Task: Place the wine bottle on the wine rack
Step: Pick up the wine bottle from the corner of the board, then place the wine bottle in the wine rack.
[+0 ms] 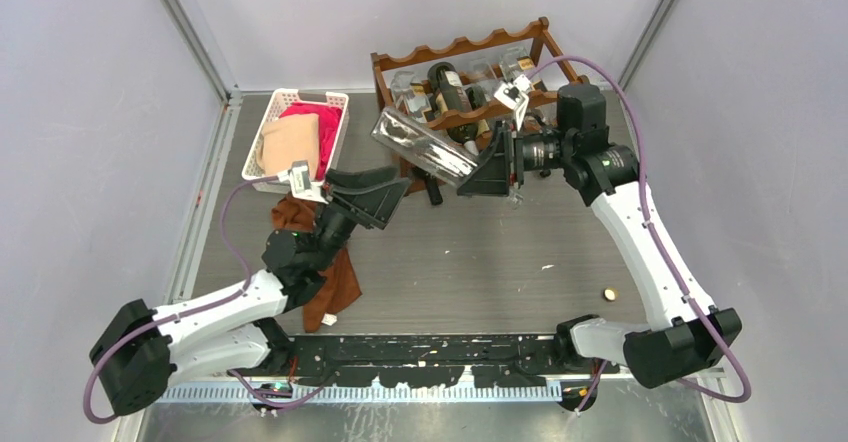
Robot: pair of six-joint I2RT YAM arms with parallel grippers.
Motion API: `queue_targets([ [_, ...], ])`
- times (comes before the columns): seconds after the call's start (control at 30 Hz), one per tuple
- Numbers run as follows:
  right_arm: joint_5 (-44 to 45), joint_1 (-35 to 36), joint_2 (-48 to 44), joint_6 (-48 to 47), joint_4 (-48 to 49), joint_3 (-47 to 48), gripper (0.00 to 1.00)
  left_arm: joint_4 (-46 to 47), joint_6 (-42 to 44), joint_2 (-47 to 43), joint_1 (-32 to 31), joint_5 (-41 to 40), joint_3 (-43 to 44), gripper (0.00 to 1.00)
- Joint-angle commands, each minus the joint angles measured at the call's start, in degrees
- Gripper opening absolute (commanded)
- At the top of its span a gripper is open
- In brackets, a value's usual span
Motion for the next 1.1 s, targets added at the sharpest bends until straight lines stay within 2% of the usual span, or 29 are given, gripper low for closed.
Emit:
queue_targets([
  [0.0, -1.3, -3.9, -0.3, -0.4, 5.1, 3.3, 0.01, -9.6, 3.9, -6.5, 0.3, 2.6, -0.4, 0.87],
  [0.1, -0.2, -6.6, 0.7, -0.8, 5.6, 4.2, 0.01, -20.3, 6.9, -11.3, 0.2, 4.7, 0.7, 0.88],
  [0.23, 3.0, -10.6, 2.9, -2.6, 5.1, 6.9, 0.01, -40.3, 11.7, -16.1, 0.2, 4.7, 3.5, 0.88],
  [0.37, 9.2, -13.8, 6.9, -8.5, 0.0, 12.9, 0.01, -51.6, 13.6, -18.1, 0.2, 3.4, 4.4, 0.87],
  [0.43, 13.0, -14.8, 9.2, -11.8, -3.3, 16.4, 0.01, -53.8, 13.7, -18.7, 0.3, 3.0, 3.9, 0.87],
  [0.6, 20.8, -16.5, 15.5, -15.3, -4.6, 24.1, 0.01, -55.3, 14.3, -21.0, 0.2, 1.3, 1.8, 0.87],
  [1.07, 37.9, -20.0, 31.2, -18.7, -2.7, 40.4, 0.01, -59.3, 16.0, -29.4, 0.3, -3.0, -2.1, 0.87],
])
